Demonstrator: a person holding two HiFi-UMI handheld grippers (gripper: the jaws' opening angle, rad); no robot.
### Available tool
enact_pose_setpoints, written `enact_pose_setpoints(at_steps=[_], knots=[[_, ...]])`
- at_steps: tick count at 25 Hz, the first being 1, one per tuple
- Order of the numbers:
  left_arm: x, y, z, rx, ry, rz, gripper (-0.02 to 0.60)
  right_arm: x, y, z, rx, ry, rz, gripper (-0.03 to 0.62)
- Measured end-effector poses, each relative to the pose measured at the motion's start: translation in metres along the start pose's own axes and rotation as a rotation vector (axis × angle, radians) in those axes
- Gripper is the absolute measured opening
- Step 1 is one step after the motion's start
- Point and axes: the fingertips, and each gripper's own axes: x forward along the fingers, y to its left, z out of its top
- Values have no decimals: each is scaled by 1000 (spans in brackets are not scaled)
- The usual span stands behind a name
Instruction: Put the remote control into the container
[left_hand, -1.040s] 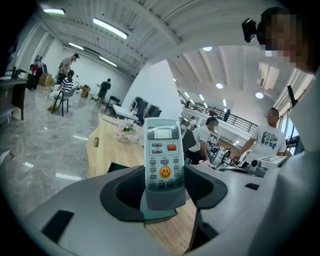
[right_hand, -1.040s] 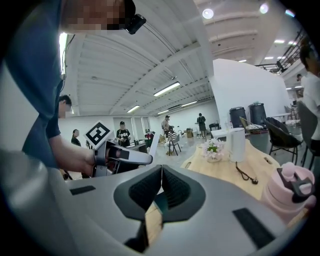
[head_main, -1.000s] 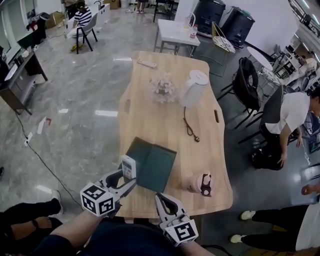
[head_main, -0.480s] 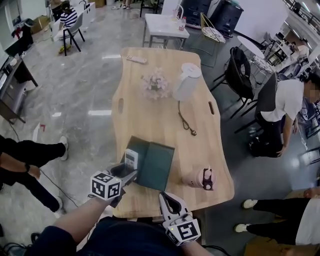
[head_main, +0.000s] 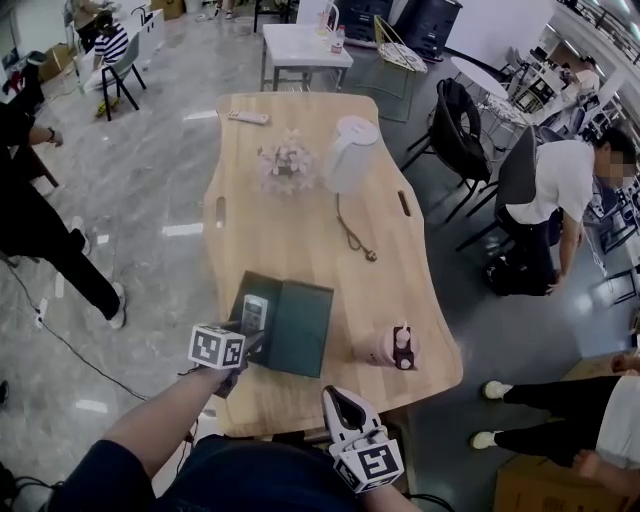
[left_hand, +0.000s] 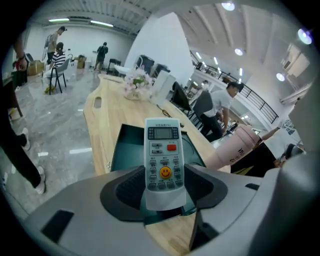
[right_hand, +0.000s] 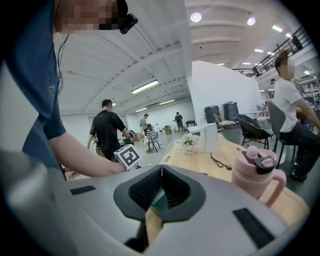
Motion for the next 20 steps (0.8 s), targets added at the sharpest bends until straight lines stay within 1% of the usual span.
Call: enact_pose_setpoints(at_steps=[3,6,10,15,18,20], knots=[[16,7,-4,-9,82,30,250,-5,-7,-4,10,20,-24,17],[32,17,-12,-35,175,61,250,-9,-14,-5,19,21,-43,17],[48,33,-22,-41,276,118,250,-15,-25,-5,31,17,-67,17],[63,42,-34,-16,368,159,250,-20,-35,-12,58,21,-86,17],[71,44,-38,7,412,175,250,-21,-37,-11,63,23,-87,17],[75,46,-39,9,436,186,250,-22,-38,-9,61,23,-87,17]])
